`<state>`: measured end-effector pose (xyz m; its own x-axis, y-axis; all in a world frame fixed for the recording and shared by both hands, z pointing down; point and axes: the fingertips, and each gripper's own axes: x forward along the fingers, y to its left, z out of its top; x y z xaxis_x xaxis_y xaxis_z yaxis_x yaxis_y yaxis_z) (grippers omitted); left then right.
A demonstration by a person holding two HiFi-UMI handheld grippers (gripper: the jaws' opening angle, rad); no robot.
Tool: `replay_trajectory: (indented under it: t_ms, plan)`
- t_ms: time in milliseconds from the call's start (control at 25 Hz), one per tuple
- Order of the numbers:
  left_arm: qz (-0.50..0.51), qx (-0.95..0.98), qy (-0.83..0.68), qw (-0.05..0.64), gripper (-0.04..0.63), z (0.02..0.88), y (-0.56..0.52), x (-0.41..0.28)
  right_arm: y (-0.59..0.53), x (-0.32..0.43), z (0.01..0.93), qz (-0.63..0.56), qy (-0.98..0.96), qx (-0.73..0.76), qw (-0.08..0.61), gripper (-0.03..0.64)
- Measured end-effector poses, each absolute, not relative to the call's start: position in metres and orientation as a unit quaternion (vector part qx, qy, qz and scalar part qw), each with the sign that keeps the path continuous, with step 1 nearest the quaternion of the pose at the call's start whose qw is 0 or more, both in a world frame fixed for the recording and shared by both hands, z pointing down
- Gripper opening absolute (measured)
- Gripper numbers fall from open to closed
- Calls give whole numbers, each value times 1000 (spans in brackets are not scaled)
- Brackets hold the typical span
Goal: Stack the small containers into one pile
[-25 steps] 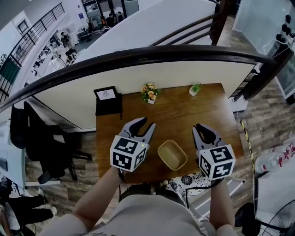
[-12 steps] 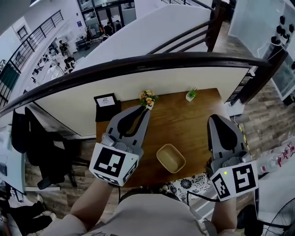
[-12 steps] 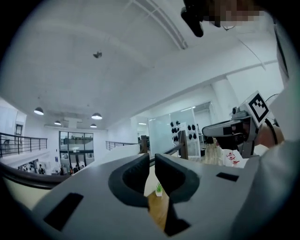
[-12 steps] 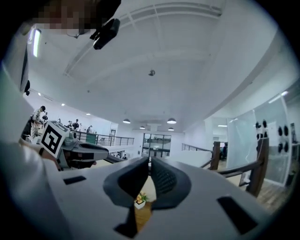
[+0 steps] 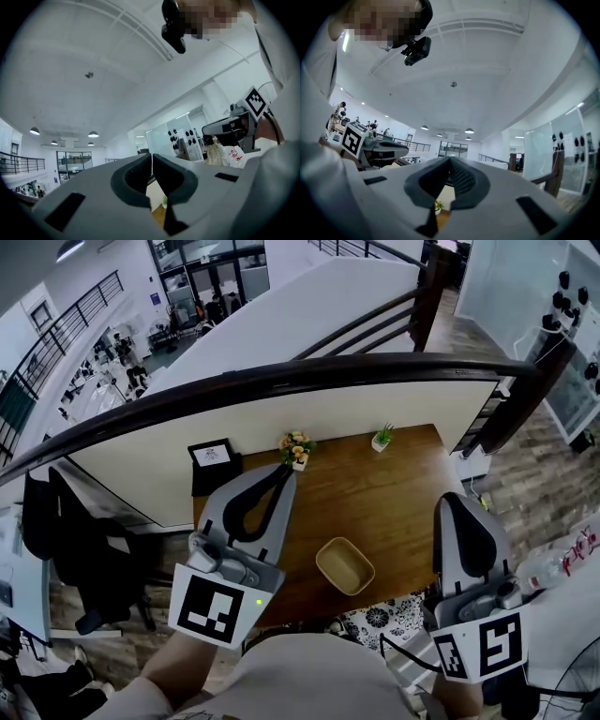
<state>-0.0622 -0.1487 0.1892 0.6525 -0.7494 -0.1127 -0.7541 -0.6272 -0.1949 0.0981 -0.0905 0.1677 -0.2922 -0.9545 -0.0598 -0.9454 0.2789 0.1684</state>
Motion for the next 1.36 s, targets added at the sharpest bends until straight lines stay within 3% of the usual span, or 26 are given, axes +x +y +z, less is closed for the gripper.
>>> replay_trajectory:
  t_ms: [480, 1360]
  plan:
    - [-32, -906, 412, 95, 9, 239, -135, -65, -83, 91, 242, -6, -813, 577, 75, 3]
    - [-35, -905, 418, 79, 8, 247, -135, -65, -82, 97, 251, 5, -812, 579, 81, 3]
